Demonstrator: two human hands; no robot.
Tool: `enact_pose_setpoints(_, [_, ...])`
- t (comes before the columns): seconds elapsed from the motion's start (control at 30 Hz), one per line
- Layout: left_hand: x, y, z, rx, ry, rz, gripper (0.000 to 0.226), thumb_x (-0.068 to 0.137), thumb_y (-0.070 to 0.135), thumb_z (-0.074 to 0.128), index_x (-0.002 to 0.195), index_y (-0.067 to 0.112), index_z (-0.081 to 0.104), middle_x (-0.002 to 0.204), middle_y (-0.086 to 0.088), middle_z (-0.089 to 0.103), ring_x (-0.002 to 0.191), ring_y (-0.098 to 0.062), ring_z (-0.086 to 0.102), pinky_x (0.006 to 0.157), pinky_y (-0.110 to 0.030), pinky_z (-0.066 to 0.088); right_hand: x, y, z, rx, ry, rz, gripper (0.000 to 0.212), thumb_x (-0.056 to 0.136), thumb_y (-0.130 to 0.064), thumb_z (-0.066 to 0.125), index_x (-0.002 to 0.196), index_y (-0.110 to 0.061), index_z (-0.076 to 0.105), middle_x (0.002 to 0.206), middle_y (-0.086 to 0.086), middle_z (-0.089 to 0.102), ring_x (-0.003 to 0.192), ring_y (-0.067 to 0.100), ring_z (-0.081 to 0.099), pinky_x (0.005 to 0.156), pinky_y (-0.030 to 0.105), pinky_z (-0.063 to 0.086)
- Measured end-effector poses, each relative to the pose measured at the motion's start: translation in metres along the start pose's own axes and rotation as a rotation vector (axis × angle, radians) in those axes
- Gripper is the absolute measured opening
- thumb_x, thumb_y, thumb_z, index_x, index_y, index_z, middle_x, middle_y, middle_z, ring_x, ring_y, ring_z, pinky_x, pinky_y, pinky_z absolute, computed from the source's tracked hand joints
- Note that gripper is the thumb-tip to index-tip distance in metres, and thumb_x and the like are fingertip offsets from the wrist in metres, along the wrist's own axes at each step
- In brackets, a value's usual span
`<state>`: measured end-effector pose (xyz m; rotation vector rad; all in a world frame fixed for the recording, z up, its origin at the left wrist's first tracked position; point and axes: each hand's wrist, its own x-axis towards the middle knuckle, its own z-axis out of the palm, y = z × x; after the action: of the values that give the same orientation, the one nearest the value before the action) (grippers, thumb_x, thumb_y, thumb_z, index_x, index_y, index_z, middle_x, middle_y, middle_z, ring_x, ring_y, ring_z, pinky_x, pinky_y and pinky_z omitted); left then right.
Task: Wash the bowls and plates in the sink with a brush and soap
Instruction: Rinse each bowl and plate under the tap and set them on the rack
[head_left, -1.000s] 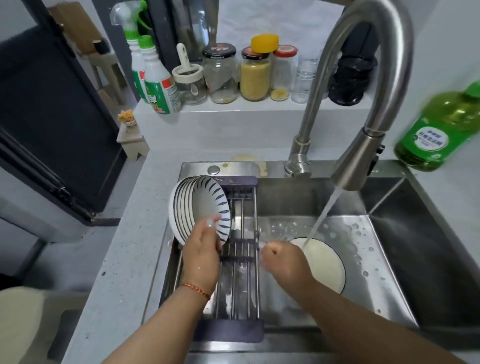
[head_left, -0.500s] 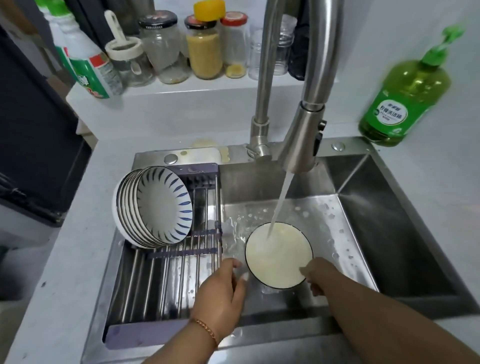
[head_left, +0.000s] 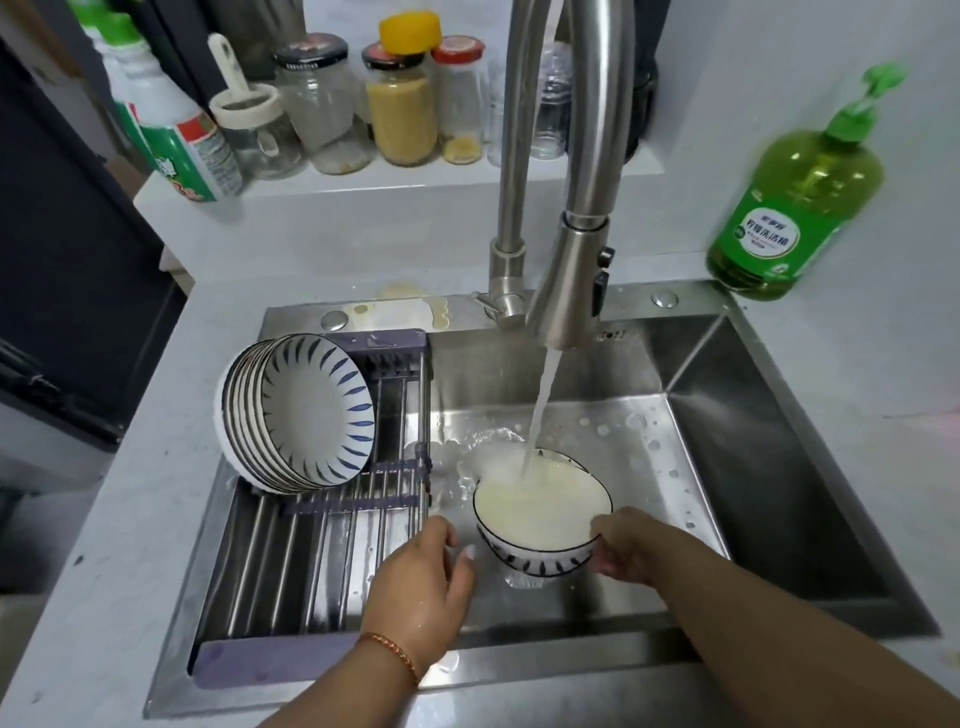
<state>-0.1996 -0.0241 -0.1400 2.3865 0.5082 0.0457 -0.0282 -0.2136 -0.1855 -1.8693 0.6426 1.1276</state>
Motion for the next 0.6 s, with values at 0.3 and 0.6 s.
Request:
enact_pose_setpoints(0.3, [0.000,0.005,-0.002,-0.009,0.038,-0.050,0.008,0.094,0.031,0.052,0.090,0.026,0.047,0.069,0.006,0.058,0.066,-0.011,0.056,0.061,-0.030,0.045,-0.027,0.004,-0.006,0.062,-0.187,-0.109,0.010,0.091,0.003,0.044,0.086,0.006,0.052,0.056,0.016,0.056,0.046,0.023,0.051,0.044,0.025,0.043])
enact_pose_setpoints(0.6, [0.035,0.045,-0.001,-0.885,0.079,-0.483,0.030,0.101,0.030,0.045,0.128,0.017,0.047,0.112,-0.007,0.063,0.094,-0.019,0.065,0.076,-0.033,0.055,-0.072,-0.020,-0.020,0.065,-0.007,-0.452,0.016,0.094,-0.003,0.046,0.087,0.007,0.056,0.052,0.017,0.055,0.039,0.022,0.052,0.037,0.022,0.040])
